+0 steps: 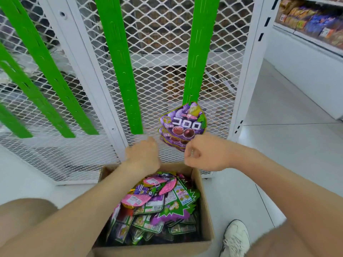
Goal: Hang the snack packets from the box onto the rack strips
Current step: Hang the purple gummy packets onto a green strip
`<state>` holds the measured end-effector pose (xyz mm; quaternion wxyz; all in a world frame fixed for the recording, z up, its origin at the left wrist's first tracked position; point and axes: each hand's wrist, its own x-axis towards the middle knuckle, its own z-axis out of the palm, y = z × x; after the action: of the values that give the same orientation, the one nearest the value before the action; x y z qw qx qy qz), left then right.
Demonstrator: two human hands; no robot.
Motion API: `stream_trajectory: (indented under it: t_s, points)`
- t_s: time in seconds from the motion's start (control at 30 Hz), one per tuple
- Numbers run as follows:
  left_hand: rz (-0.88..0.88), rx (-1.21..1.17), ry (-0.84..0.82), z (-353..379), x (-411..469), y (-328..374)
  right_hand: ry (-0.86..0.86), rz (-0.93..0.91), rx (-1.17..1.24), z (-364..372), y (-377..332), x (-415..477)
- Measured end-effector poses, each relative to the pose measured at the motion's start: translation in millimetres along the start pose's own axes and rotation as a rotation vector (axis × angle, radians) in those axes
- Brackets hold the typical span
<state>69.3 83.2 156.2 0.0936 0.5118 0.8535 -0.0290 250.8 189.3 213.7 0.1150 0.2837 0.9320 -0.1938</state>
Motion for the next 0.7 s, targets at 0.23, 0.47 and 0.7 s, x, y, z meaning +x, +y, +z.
stream_trajectory:
  t_s: [0.23, 0.47, 0.7]
  points:
    - [0.083, 0.085, -0.447, 116, -6, -23, -0.189, -0.137, -0.163, 32, -7, 20]
    - [0.008, 0.144, -0.311, 177, -26, -44, -0.22, -0.152, -0.187, 38, -9, 33]
    - [0.099, 0.248, -0.212, 142, -25, -36, -0.227, -0.188, -0.196, 38, -12, 43]
